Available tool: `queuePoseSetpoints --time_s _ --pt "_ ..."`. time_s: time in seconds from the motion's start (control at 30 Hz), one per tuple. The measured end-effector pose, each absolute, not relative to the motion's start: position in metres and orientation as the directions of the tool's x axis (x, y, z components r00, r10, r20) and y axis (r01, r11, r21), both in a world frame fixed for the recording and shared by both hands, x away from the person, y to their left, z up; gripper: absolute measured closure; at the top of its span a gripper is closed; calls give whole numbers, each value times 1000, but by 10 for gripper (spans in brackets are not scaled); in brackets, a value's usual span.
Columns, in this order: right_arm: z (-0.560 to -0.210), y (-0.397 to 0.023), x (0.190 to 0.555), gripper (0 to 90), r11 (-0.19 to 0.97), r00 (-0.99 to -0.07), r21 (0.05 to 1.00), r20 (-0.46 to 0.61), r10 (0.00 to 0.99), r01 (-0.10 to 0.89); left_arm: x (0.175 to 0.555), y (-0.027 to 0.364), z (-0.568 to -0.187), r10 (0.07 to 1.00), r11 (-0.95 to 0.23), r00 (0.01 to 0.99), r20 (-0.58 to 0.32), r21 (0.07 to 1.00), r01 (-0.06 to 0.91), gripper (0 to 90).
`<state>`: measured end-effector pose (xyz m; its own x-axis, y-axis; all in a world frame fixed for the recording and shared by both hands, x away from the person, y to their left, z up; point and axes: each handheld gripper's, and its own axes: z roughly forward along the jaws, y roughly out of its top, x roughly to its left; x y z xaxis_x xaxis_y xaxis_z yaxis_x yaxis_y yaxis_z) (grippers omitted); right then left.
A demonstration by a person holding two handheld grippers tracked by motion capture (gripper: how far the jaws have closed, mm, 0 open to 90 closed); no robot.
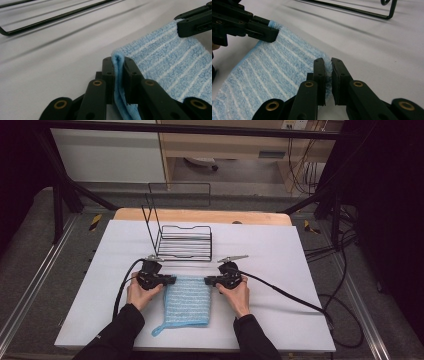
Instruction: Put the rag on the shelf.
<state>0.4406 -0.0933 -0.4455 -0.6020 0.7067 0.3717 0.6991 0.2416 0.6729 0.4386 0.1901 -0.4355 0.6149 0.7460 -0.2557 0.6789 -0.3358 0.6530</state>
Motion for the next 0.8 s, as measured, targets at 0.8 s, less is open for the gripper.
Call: queuePoseSetpoints --time_s 0.8 --pt "-416 -99 416 834 194 -657 778 338 673 598 409 197 -404 725 -317 661 -196 756 572 808"
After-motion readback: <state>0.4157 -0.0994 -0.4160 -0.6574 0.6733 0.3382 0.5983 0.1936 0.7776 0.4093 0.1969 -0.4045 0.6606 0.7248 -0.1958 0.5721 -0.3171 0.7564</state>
